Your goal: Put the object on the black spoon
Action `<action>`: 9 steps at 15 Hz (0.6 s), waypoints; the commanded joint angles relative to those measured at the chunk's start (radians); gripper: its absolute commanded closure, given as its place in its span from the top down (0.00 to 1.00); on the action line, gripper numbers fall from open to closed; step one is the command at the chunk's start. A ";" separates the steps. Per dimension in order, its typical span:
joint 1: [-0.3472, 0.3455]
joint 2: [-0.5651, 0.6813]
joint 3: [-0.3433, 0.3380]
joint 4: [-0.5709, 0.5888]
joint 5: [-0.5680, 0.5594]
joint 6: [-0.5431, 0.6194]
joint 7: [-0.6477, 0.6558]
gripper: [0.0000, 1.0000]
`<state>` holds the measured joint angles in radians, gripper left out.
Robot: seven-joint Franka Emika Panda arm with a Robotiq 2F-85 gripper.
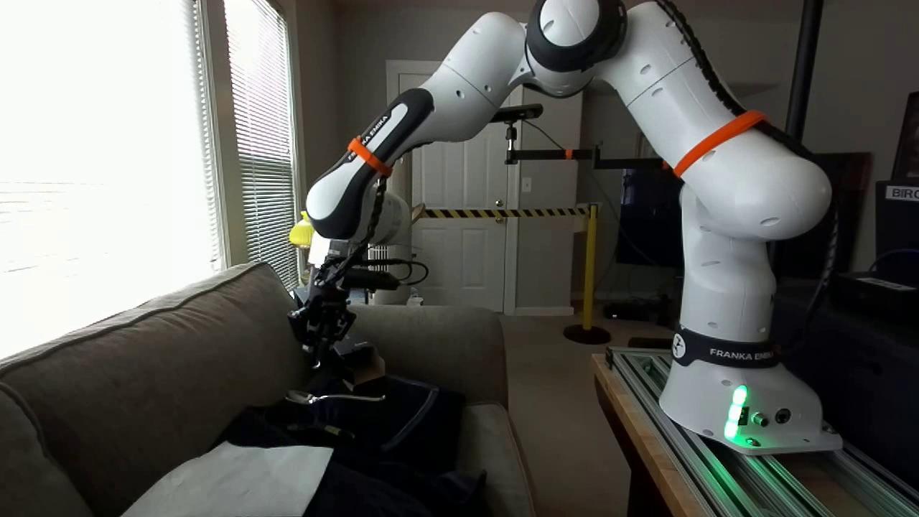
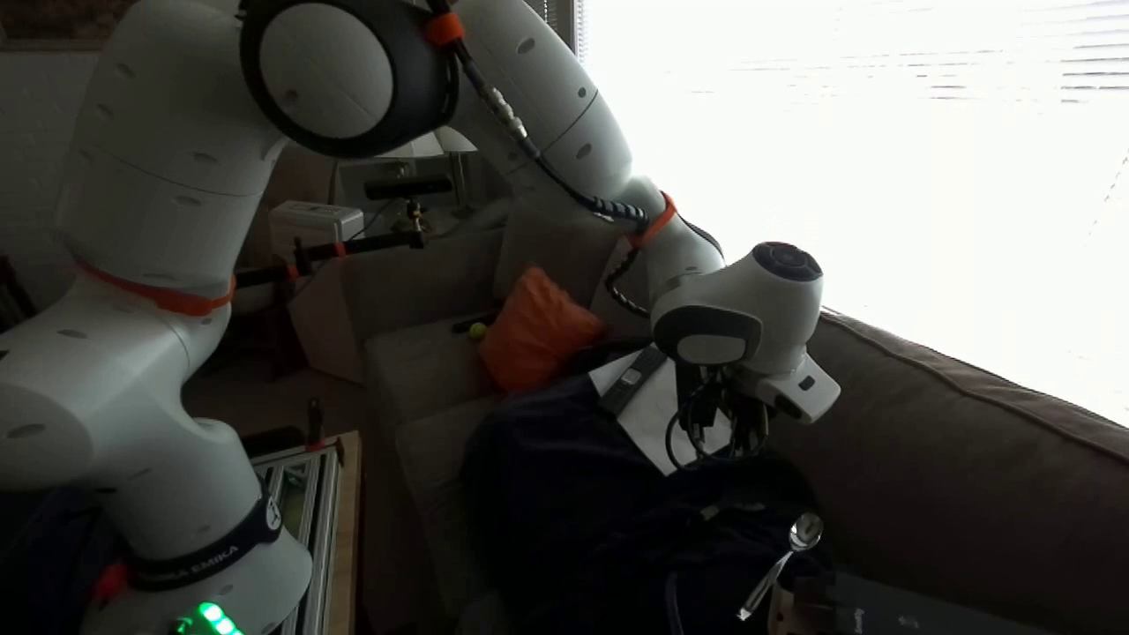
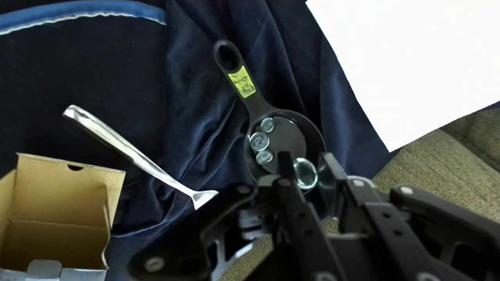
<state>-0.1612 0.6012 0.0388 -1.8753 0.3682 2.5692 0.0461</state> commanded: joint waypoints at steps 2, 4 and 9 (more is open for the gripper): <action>-0.001 0.067 0.010 0.040 0.000 0.086 -0.017 0.62; -0.012 0.054 0.021 0.016 0.006 0.124 -0.032 0.76; 0.004 -0.052 -0.018 -0.082 -0.034 0.030 0.010 1.00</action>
<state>-0.1628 0.6331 0.0416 -1.8737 0.3637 2.6613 0.0370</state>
